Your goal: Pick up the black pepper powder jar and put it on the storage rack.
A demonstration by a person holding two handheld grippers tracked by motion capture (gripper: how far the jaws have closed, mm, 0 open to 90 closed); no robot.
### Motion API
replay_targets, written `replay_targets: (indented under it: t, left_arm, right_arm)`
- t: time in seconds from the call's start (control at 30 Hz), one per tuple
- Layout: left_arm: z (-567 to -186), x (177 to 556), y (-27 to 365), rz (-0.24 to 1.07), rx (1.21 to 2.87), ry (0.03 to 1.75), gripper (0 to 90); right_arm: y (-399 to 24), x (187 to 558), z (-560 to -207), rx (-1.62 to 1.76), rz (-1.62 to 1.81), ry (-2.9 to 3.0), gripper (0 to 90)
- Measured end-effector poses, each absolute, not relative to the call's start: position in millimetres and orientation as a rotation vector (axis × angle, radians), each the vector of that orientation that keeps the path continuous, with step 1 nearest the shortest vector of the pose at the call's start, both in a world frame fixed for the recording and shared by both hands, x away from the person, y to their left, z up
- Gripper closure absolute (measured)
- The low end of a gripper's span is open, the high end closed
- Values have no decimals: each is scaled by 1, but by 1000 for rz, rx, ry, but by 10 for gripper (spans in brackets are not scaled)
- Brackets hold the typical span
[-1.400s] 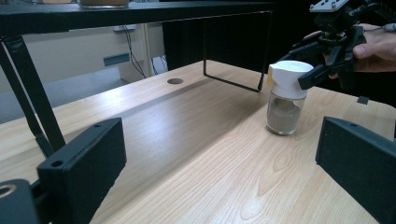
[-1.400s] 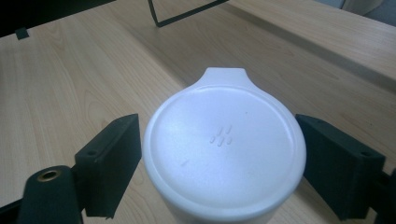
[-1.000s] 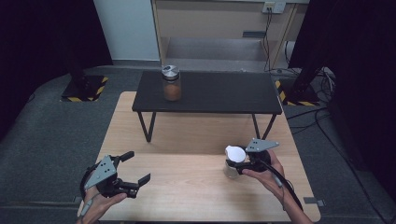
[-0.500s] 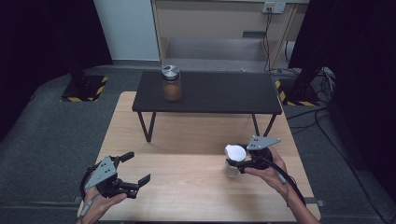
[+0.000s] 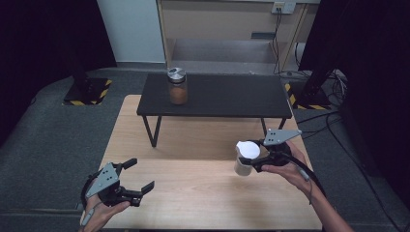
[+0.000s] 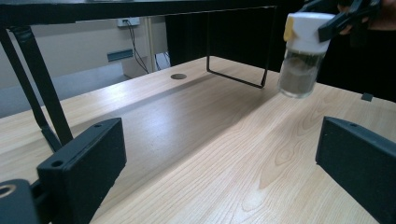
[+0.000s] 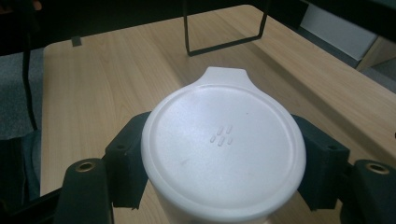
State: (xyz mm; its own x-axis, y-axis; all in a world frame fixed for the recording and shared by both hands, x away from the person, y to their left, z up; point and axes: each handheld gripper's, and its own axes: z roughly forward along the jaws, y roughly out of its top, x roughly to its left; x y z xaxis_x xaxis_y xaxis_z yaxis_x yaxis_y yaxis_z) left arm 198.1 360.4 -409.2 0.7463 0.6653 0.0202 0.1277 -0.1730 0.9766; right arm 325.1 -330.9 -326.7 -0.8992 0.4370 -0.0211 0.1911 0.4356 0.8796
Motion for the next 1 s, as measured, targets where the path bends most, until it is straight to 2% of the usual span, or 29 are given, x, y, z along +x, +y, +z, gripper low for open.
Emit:
replay_targets:
  t: [0.33, 1.0]
  left_arm:
    - [-409, 199, 360, 536, 1709, 637, 5]
    - [-410, 200, 362, 533, 1706, 643, 6]
  right_arm:
    - [-332, 332, -297, 493, 1454, 2478, 313]
    - [-330, 358, -200, 525, 1458, 2438, 313]
